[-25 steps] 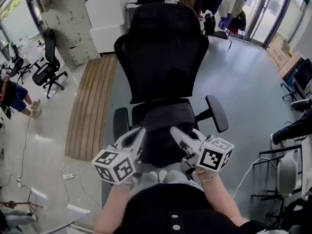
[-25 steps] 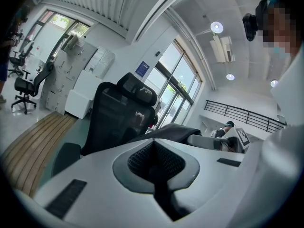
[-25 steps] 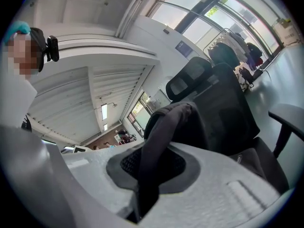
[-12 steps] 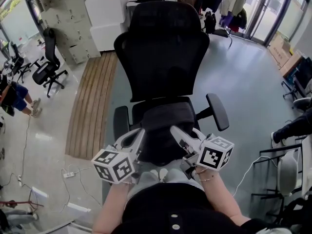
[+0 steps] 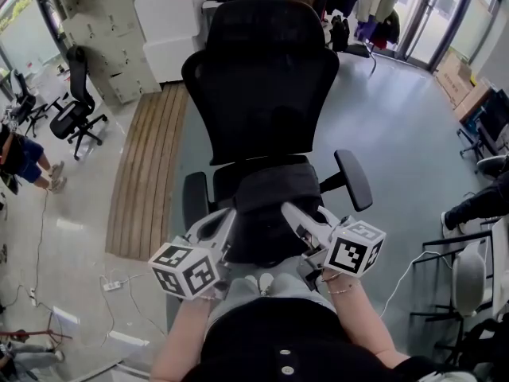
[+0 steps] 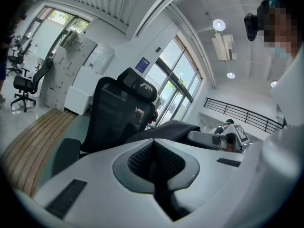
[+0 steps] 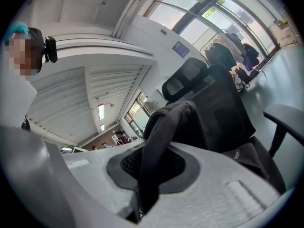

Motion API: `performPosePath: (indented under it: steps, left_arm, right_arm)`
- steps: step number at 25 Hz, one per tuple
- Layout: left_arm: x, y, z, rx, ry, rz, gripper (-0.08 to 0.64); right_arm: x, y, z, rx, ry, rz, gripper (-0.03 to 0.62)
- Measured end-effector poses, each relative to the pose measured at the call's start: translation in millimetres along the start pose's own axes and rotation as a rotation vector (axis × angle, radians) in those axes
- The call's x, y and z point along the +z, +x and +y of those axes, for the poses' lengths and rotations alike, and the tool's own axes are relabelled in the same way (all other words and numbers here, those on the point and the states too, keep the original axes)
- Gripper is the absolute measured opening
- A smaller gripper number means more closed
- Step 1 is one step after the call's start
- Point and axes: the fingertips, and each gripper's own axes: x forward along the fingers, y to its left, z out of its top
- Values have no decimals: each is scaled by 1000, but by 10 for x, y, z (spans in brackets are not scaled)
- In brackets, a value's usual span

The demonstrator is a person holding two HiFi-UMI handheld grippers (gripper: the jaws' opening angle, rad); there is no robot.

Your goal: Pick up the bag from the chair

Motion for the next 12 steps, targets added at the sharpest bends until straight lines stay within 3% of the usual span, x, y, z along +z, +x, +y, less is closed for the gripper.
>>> performPosePath:
  steps: [12]
  left_arm:
    - [-69, 106, -137, -36, 5, 21, 17]
  right_arm:
    - [-30, -19, -32, 1, 13, 6, 46]
